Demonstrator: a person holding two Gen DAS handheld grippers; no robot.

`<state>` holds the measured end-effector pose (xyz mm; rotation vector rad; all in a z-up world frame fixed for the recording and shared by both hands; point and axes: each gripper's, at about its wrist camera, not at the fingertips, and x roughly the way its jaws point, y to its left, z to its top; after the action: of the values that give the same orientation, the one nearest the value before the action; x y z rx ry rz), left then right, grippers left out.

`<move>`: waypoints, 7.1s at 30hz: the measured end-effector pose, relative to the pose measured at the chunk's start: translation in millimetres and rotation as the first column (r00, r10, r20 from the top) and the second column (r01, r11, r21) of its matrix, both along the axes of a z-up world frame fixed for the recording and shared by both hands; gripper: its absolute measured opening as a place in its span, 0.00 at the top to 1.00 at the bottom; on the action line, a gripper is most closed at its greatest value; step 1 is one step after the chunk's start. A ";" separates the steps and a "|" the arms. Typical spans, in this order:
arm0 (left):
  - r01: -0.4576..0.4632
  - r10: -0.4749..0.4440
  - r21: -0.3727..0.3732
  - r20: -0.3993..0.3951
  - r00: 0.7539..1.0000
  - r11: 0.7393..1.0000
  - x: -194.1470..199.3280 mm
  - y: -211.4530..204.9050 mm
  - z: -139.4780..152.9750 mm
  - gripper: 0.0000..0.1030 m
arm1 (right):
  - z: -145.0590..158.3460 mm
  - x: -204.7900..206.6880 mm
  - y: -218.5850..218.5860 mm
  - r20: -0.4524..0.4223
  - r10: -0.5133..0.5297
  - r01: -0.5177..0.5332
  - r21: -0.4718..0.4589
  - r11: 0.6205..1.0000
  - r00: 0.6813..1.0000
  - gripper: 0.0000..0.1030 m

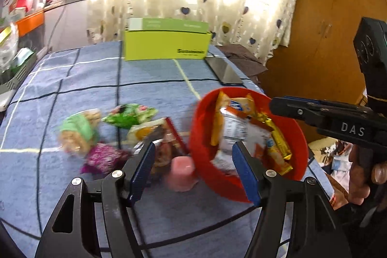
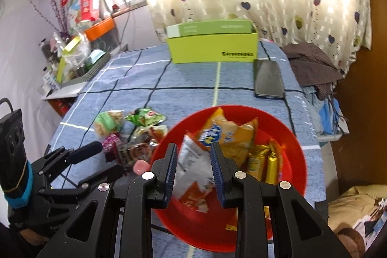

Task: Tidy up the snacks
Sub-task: 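Release the chip bag into the red basket and withdraw both tools, then grasp the purple candy bag with the left tool and lift it, then grasp the clear green-labelled cookie bag with the right tool while the left tool holds the purple bag, then carry both bags over the red basket and release them inside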

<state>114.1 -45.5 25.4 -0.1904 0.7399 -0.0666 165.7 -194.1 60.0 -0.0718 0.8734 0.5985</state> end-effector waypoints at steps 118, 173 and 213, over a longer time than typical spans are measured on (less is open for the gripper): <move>-0.122 0.144 0.116 -0.200 0.969 0.986 -58.7 123.3 -81.2 0.59 | -30.5 -45.4 87.4 -0.039 0.323 -0.325 -0.104 0.940 0.946 0.68; -0.304 0.296 -0.053 -0.126 0.947 0.951 -99.2 199.9 -83.6 0.61 | -87.6 2.3 254.1 -0.069 0.176 -0.188 -0.255 0.949 0.982 0.54; -0.213 0.220 0.097 -0.075 0.973 0.972 -49.4 67.8 -5.5 0.61 | -13.2 -60.2 69.8 -0.047 0.274 -0.275 -0.025 0.961 0.961 0.53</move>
<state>64.7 22.3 19.9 -0.1896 0.8016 0.1830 105.4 -124.3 46.8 -0.2115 0.9223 0.8489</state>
